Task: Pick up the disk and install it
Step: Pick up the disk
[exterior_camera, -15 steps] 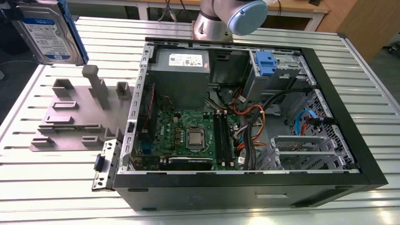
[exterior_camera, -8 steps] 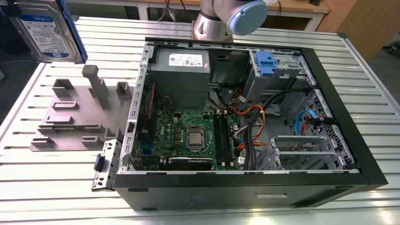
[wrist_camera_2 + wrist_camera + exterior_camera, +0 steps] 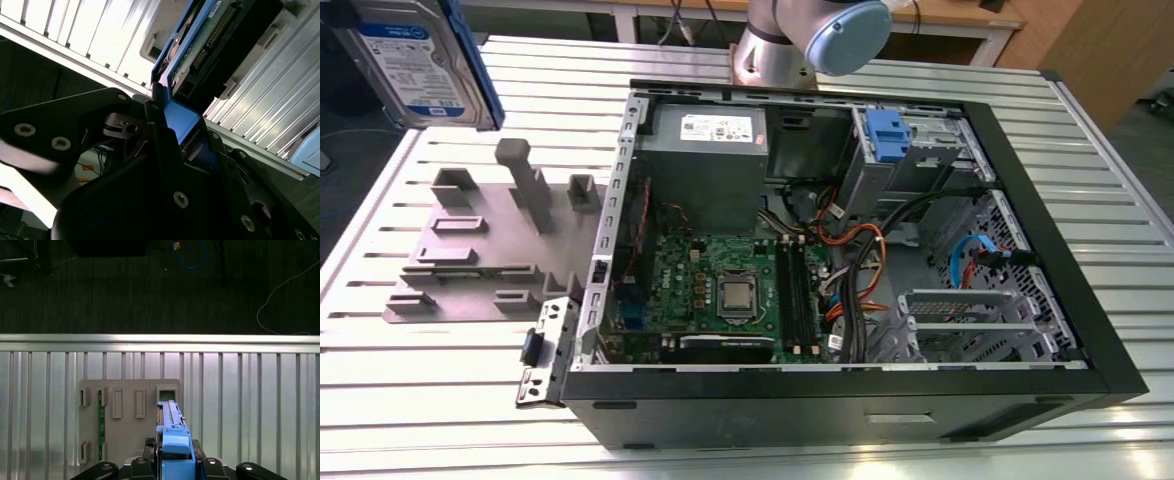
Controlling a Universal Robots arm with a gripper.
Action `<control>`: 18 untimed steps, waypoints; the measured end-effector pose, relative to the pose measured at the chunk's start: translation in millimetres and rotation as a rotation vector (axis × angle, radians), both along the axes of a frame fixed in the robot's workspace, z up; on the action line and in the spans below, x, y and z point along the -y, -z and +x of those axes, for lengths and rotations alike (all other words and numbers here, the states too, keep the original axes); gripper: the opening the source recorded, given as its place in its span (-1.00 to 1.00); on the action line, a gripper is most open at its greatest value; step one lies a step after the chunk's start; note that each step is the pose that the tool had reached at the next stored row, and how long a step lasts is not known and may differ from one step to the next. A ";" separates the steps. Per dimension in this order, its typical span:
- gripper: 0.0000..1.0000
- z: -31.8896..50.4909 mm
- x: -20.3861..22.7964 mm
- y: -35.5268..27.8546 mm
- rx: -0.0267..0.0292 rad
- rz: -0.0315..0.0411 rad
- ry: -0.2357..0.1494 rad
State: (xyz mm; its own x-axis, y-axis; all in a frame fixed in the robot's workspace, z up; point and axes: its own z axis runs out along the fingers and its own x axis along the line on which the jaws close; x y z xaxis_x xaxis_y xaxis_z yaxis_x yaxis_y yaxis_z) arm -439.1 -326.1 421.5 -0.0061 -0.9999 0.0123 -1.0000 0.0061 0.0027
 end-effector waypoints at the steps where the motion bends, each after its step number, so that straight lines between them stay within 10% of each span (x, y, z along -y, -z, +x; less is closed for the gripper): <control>1: -0.27 0.0 0.0 -0.5 0.0000 -0.0001 0.000; 18: -0.27 0.0 1.5 -0.9 -0.0001 -0.0016 0.000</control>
State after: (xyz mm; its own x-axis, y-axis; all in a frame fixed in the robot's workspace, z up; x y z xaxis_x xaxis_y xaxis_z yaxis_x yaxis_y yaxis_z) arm -439.2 -327.6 422.5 -0.0061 -0.9999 0.0139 -1.0000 0.0061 0.0028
